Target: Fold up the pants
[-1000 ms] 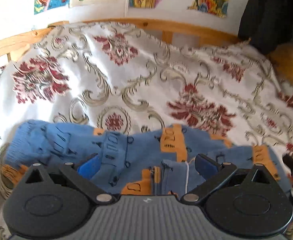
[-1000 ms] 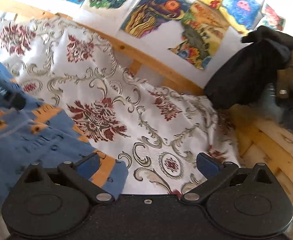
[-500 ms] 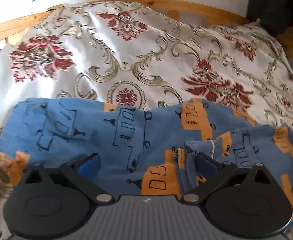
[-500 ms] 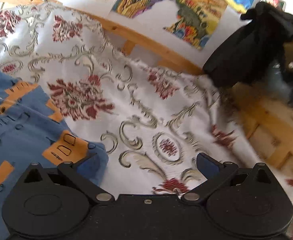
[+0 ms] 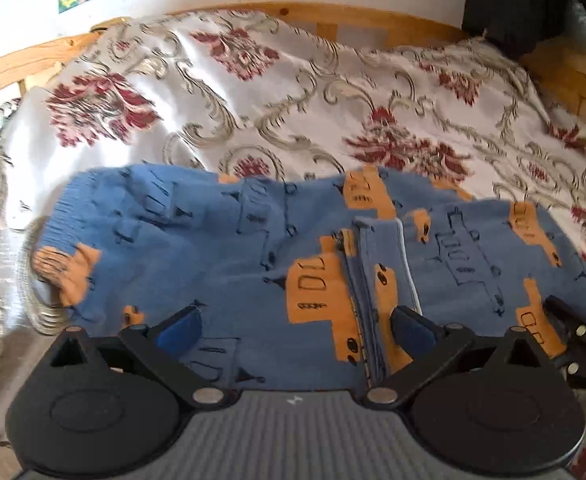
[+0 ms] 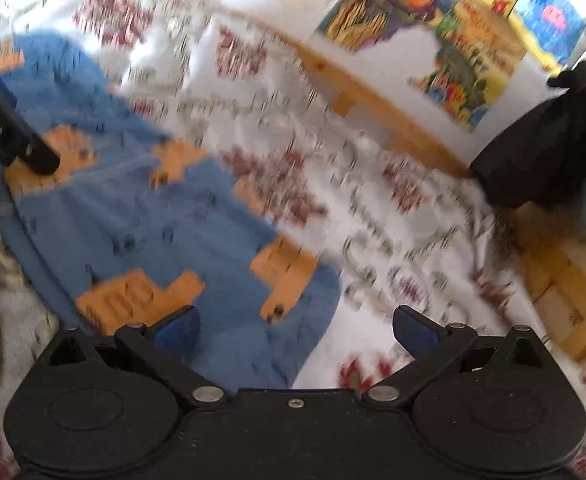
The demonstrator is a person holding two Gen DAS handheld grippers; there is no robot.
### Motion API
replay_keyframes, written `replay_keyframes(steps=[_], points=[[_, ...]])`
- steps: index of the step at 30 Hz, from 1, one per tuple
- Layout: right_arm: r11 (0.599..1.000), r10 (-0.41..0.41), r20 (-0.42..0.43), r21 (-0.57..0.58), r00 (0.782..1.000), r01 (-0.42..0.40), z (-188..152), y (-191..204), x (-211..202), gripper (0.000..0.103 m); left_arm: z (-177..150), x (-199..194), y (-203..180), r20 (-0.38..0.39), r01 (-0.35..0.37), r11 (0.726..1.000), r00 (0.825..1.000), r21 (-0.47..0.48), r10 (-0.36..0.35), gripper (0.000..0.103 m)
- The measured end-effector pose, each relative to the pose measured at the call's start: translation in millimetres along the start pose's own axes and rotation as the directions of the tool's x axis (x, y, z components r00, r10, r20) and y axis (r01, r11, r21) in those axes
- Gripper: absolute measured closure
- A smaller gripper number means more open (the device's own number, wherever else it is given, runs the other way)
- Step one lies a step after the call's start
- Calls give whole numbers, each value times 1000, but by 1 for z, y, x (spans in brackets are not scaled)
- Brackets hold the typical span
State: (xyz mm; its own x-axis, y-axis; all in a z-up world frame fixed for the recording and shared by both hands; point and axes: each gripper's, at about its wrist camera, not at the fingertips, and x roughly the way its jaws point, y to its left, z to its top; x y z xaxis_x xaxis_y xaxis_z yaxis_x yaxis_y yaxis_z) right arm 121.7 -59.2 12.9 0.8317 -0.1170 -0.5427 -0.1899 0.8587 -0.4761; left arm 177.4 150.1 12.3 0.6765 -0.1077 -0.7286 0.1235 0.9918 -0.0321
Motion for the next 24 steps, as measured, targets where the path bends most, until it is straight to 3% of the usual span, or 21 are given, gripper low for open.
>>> replay_keyframes(steps=[4, 7, 9, 10, 13, 18, 24], points=[[999, -3, 116, 34, 993, -1, 13, 4, -21, 1, -5, -26, 27, 89, -60, 998, 994, -28, 62, 0], [996, 77, 167, 25, 983, -82, 18, 18, -30, 1, -9, -33, 58, 85, -149, 980, 983, -135, 161, 0], [994, 111, 201, -3, 973, -113, 22, 32, -35, 1, -12, -34, 81, 74, -169, 959, 979, -228, 190, 0], [992, 128, 218, -18, 968, -128, 25, 38, -36, 1, -14, -34, 94, 71, -170, 946, 978, -275, 196, 0], [986, 167, 244, -36, 955, -163, 32, 53, -36, 1, -14, -37, 123, 128, -49, 934, 987, -355, 100, 0], [982, 188, 213, -42, 959, -183, 41, 72, -25, 1, 3, -32, 128, 190, -20, 975, 980, -221, 64, 2], [981, 191, 178, -57, 965, -184, 39, 87, -13, 1, 5, -24, 122, 173, -97, 981, 977, -166, 126, 32]])
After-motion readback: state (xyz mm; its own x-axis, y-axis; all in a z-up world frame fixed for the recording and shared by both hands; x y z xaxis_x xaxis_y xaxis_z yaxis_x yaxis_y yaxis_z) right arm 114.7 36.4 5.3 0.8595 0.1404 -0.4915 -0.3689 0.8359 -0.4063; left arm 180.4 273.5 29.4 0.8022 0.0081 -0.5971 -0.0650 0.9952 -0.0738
